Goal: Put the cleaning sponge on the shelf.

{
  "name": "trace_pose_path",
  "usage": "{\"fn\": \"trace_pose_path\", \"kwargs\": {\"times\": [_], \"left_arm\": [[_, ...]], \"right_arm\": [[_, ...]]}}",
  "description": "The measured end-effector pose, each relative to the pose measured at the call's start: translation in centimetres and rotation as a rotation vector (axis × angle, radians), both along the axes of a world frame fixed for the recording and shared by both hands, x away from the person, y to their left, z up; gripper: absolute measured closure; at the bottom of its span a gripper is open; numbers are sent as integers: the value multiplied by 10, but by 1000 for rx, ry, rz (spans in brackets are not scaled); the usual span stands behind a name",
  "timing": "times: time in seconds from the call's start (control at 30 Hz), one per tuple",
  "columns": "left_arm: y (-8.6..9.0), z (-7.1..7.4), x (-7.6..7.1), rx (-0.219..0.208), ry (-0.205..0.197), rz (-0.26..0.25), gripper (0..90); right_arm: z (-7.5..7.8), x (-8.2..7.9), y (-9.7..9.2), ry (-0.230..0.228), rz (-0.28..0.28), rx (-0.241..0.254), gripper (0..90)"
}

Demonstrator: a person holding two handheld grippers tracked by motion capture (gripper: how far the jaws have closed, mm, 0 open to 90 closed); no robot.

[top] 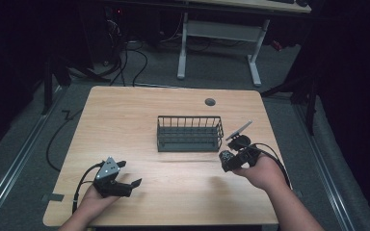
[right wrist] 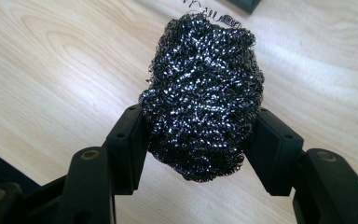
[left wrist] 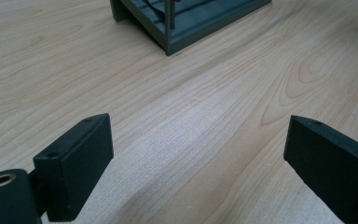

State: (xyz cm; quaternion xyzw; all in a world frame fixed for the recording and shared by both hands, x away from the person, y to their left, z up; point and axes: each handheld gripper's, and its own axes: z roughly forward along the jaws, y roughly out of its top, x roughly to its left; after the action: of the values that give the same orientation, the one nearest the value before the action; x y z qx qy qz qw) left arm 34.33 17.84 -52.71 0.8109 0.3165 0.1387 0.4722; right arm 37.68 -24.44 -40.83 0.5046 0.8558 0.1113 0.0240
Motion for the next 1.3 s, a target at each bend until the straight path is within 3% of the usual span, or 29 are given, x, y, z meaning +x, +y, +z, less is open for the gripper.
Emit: {"fn": "trace_pose_path", "kwargs": {"times": [0.53, 0.97, 1.3], "left_arm": [[1, 0, 0, -10, 0, -2, 89], [1, 1, 0, -15, -1, -3, 90], [0, 0, 0, -20, 2, -6, 90]], "right_arm": [[35, 35, 12, 8, -2, 11, 430], [42, 68, 21, 8, -24, 29, 432], [42, 96, 39, 17, -27, 3, 432]]}}
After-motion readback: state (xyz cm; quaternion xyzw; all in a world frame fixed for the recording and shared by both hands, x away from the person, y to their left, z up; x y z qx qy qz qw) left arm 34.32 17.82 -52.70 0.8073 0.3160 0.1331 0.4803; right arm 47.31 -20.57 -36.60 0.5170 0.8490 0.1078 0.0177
